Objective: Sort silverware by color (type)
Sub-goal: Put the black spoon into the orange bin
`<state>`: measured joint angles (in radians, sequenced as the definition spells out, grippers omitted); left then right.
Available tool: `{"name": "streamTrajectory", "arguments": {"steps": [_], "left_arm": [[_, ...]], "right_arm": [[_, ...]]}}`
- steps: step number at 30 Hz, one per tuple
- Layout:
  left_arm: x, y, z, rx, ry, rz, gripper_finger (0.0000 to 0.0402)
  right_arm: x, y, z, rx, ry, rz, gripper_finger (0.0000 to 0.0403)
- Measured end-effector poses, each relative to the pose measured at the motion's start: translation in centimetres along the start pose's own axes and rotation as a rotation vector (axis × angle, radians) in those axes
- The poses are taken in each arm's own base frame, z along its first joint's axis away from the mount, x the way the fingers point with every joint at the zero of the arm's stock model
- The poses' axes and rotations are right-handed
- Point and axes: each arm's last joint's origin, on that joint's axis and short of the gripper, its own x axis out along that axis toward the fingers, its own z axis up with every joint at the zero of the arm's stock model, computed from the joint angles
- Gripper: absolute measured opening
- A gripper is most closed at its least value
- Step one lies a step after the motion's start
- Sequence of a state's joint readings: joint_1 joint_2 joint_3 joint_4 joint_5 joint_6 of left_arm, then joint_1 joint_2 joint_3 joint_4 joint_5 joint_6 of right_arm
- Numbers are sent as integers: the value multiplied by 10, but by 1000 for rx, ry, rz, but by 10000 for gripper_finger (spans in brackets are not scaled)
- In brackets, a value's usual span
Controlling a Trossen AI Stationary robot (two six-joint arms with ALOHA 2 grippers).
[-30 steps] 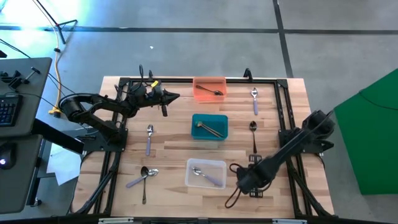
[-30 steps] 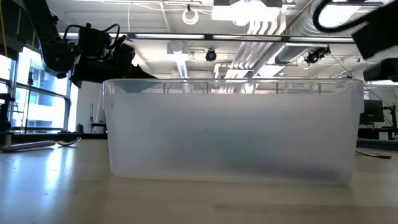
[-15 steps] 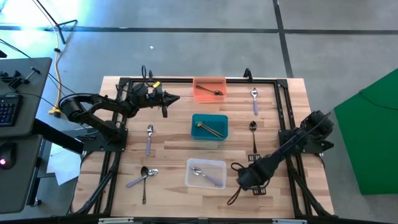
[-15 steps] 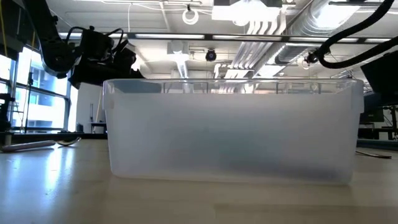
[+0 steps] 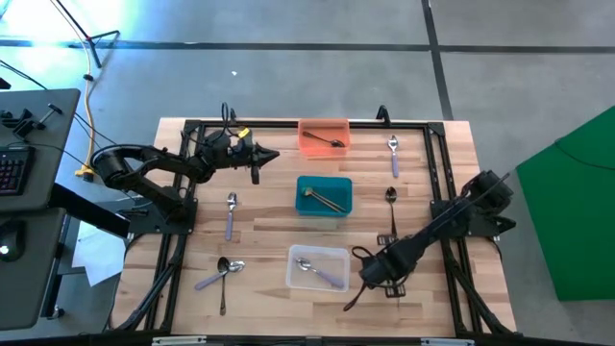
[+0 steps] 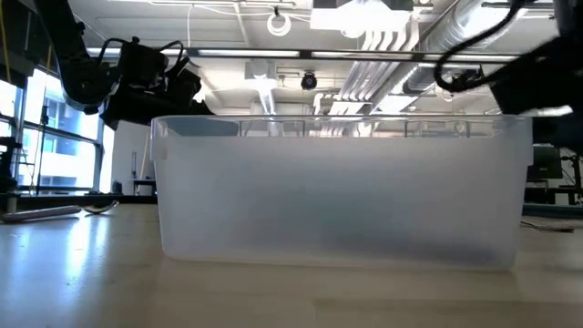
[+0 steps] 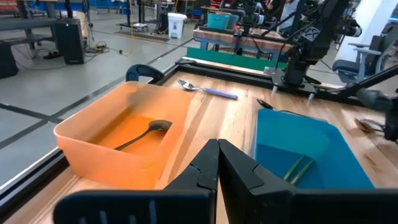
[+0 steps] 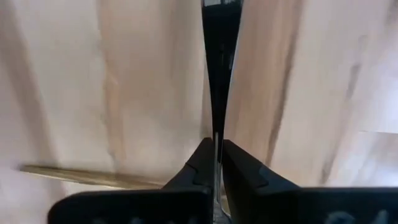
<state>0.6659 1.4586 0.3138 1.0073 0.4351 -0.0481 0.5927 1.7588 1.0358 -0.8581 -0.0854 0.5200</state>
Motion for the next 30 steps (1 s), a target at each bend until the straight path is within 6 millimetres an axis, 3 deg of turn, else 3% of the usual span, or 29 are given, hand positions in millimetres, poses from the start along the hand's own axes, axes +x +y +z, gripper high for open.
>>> {"name": "streamTrajectory", "arguments": {"steps": [6,13,20,26,30], "left_arm": [[0,0,0,6,0,1,0],[0,0,1,28,-5,1,0],[0,0,1,18,-5,-1,0],[0,0,1,9,-5,-1,0],[0,0,1,0,-5,-1,0]], "right_arm": [[-48,-7,20,62,17,6,3],[-125,-62,47,118,-44,-98,2],[-170,-169,61,82,-131,-233,1],[-174,-276,57,53,-274,-312,1],[-165,-330,60,50,-359,-340,0]]}}
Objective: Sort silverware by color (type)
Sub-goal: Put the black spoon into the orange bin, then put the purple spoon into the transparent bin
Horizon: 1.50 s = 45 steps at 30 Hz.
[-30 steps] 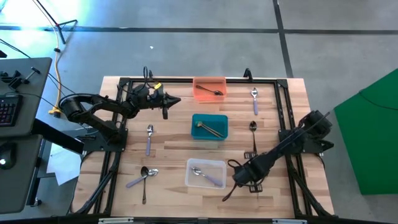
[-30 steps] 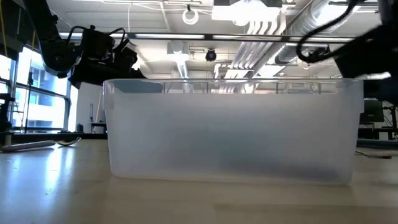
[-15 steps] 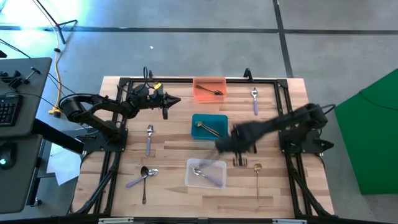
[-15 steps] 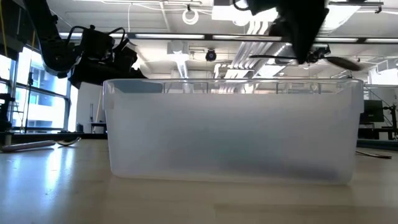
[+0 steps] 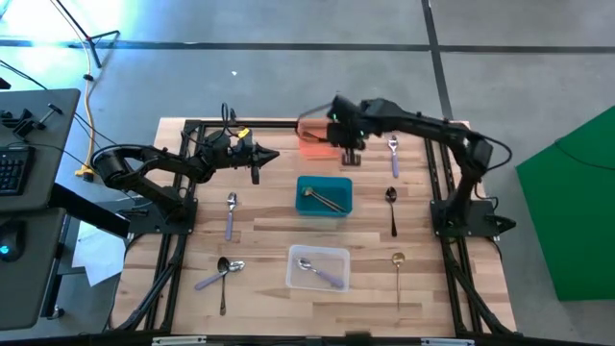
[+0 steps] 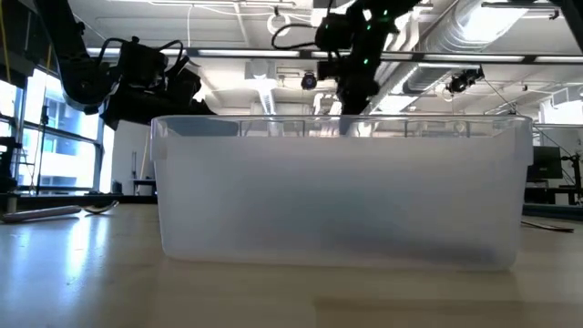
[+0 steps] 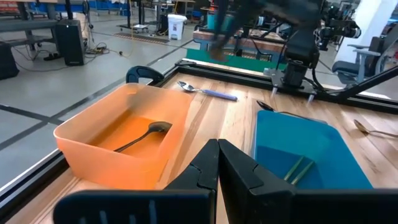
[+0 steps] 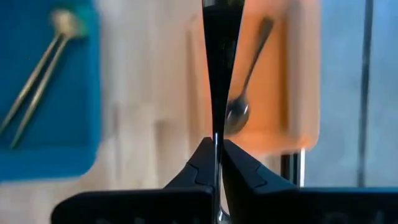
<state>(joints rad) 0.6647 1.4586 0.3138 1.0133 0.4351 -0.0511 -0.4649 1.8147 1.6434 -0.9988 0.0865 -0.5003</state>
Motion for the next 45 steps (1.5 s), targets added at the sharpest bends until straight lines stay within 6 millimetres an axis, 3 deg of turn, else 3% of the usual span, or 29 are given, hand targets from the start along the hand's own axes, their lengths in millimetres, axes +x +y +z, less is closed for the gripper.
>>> {"name": "streamTrajectory", "arguments": {"steps": [8,15,21,28,39,42,45], "left_arm": [[0,0,0,-26,0,3,0],[0,1,0,-26,-1,27,0],[0,1,0,-34,-2,33,0],[0,2,0,-36,0,57,0],[0,2,-1,-41,11,60,0],[0,2,-2,-35,16,61,0],[0,2,-2,-34,17,60,0]], "right_arm": [[45,-65,21,83,-111,38,0],[84,-99,35,109,-72,96,0],[116,-107,31,158,31,195,0],[133,-102,25,187,91,231,3],[134,-101,25,188,104,221,94],[120,-98,26,181,130,227,96],[89,-96,35,150,72,179,64]]}}
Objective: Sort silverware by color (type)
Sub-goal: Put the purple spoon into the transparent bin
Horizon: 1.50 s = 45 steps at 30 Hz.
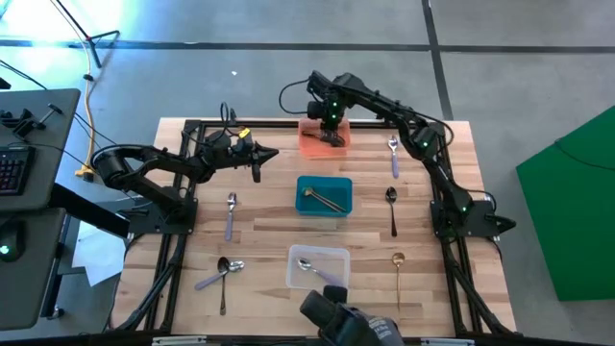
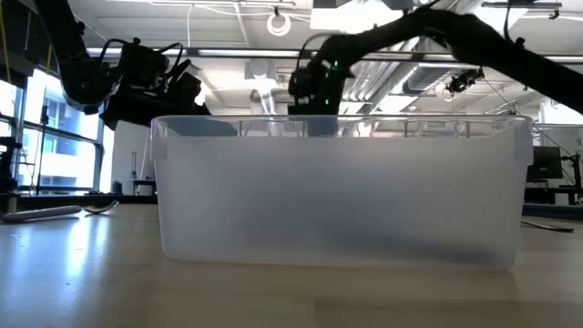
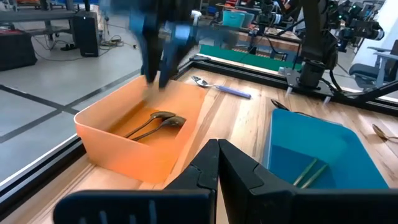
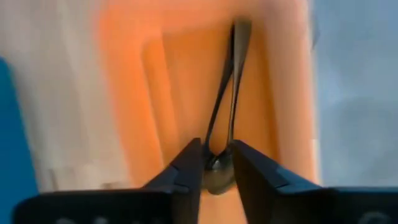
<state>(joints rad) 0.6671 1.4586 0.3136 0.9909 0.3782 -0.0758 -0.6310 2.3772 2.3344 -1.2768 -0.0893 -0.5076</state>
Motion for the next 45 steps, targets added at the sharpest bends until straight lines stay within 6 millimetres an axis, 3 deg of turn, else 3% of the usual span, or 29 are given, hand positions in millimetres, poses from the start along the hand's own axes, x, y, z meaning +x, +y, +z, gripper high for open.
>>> {"name": "streamTrajectory", "arguments": {"steps": [3,5,11,16,23,29,36,40,45], "left_arm": [[0,0,1,1,-1,0,0],[-1,-1,3,5,-11,-1,0],[-3,-2,6,41,-14,1,0],[-5,-1,4,46,19,17,0],[0,-11,8,54,171,-18,0],[5,-40,23,96,432,-7,0],[-1,-92,44,109,720,-3,0],[-14,-120,50,101,904,18,0],[-39,-151,48,77,1101,29,0]], "right_arm": [[-27,6,7,-39,-142,-3,13],[-35,9,9,-52,-240,27,8],[-22,35,7,-70,-507,17,2],[-18,68,-20,-8,-763,-30,0],[-13,110,-86,116,-943,-60,0],[-20,139,-138,154,-1028,-145,0],[-23,164,-191,213,-1175,-165,0],[-15,185,-213,225,-1226,-155,0],[-10,206,-225,237,-1249,-142,0]]}}
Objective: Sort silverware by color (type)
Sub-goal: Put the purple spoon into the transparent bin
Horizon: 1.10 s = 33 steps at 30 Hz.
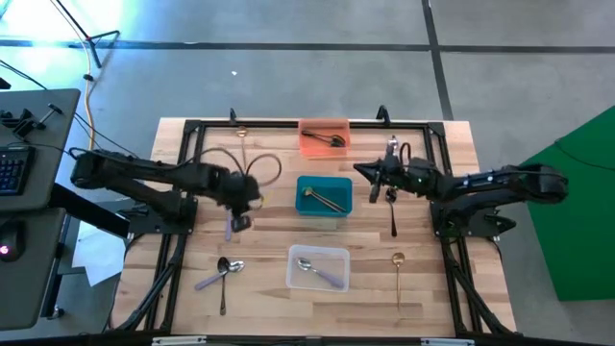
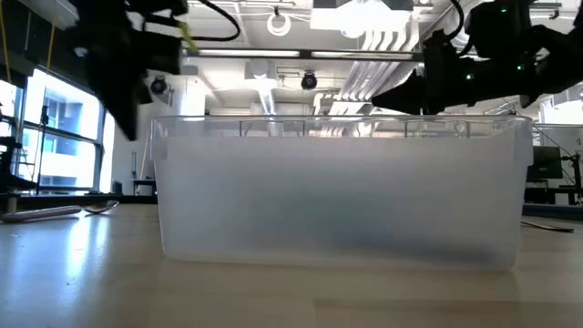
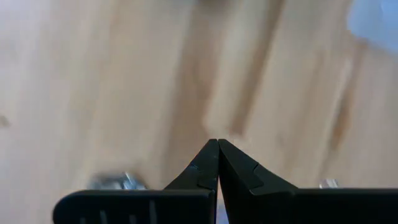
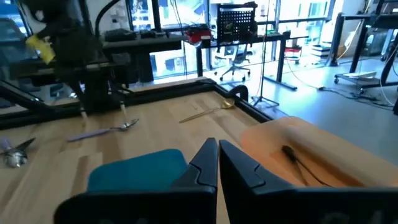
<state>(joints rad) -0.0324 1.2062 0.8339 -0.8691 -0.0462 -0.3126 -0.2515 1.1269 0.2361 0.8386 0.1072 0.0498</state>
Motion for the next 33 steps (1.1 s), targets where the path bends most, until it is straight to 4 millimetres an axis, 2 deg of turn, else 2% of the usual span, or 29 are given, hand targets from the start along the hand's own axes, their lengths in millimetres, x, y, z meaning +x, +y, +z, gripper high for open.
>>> {"name": "streamTrajectory", "arguments": {"steps": [8,13,18,25,29,33], "left_arm": [[-7,-49,-41,-64,182,-24,0],[-17,-83,-69,-155,181,-65,5],[-22,-108,-100,-230,177,-75,33],[6,-128,-135,-327,189,-156,98],[21,-133,-143,-330,210,-98,129],[34,-141,-146,-306,223,-77,141]], "right_arm": [[-4,19,1,-32,-12,21,0],[-4,21,1,-41,-19,24,0],[-5,26,1,-33,-23,49,0],[-9,42,0,-33,-21,131,0],[-12,49,0,-31,-17,156,0],[-14,55,-2,-37,-2,152,0]]}}
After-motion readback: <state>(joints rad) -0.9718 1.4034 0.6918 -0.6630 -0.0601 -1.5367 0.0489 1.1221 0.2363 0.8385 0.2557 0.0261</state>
